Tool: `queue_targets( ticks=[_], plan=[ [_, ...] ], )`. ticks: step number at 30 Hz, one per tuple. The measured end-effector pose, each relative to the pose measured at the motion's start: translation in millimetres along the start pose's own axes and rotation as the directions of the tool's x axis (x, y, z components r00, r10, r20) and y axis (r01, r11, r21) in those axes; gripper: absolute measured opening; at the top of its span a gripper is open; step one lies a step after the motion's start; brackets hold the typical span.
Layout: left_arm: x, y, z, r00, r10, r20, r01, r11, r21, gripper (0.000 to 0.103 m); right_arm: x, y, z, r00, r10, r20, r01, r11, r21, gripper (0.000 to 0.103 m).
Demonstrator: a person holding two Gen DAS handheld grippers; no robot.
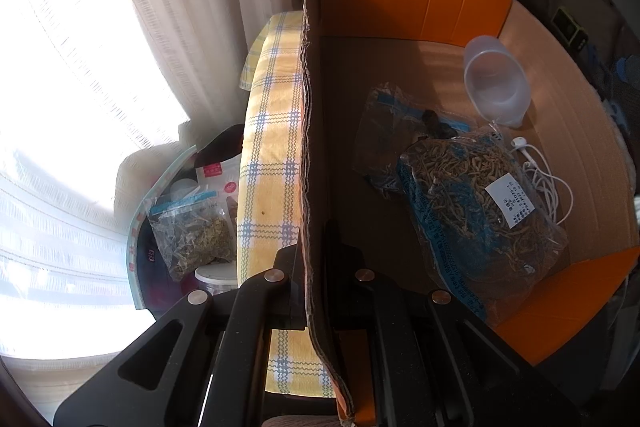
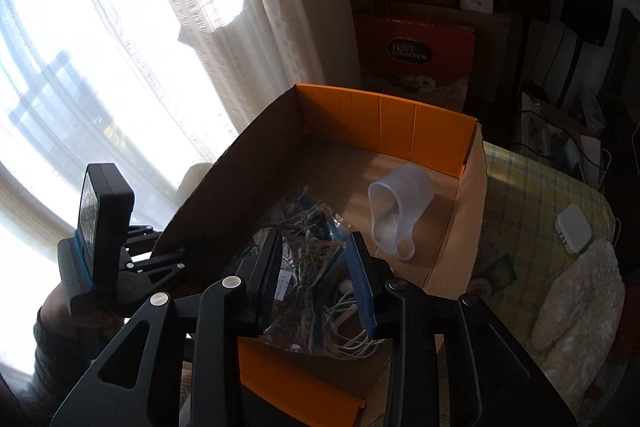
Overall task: Organize objects
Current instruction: 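Move the right gripper to the green-and-white snack packet and grasp it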
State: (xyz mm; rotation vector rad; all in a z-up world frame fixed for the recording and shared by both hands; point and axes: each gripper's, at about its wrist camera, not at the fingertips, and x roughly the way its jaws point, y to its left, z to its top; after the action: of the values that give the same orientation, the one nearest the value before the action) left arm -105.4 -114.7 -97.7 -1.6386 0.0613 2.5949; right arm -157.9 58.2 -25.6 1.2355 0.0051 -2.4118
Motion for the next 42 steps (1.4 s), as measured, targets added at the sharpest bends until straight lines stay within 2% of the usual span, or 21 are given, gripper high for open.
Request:
queue_targets(
  ticks=[3,10,16,24,30,35,39,42],
  plan=[
    [0,0,0,1.000,0.001,-0.001,-0.001,1.000,0.000,0.005,-9,-14,-2,0.999,-0.039,0.010,0.039,0.999,0.012,0.043],
    [3,-1,-1,1.000,0.002,-0.003,-0.002,1.000,0.003,0.005,-22,-51,-9,0.993,-0.113,0.011,0.113,0.993,0.042,0.049],
    [4,1,-1,1.000,-0.001,-0.004,0.001,1.000,0.001,0.005,-26,-90,-18,0.987,-0.163,-0.015,0.164,0.982,0.094,0.050],
    [5,1,2,1.000,0.007,-0.002,-0.007,1.000,0.005,0.005,3,-141,-34,0.974,-0.213,-0.072,0.222,0.960,0.172,0.050],
    [2,1,3,1.000,0.009,-0.002,-0.009,1.000,0.007,0.005,37,-157,-48,0.968,-0.218,-0.122,0.237,0.956,0.176,0.051],
    [3,1,4,1.000,0.010,-0.004,-0.009,1.000,0.009,0.005,53,-157,-51,0.974,-0.191,-0.123,0.206,0.971,0.123,0.056],
    [4,4,5,1.000,0.006,-0.004,-0.006,1.000,0.006,0.005,61,-151,-52,0.977,-0.170,-0.130,0.178,0.982,0.056,0.074],
    [4,1,2,1.000,0.005,-0.007,-0.005,1.000,0.007,0.005,68,-145,-53,0.971,-0.190,-0.146,0.192,0.981,-0.005,0.079]
  ],
)
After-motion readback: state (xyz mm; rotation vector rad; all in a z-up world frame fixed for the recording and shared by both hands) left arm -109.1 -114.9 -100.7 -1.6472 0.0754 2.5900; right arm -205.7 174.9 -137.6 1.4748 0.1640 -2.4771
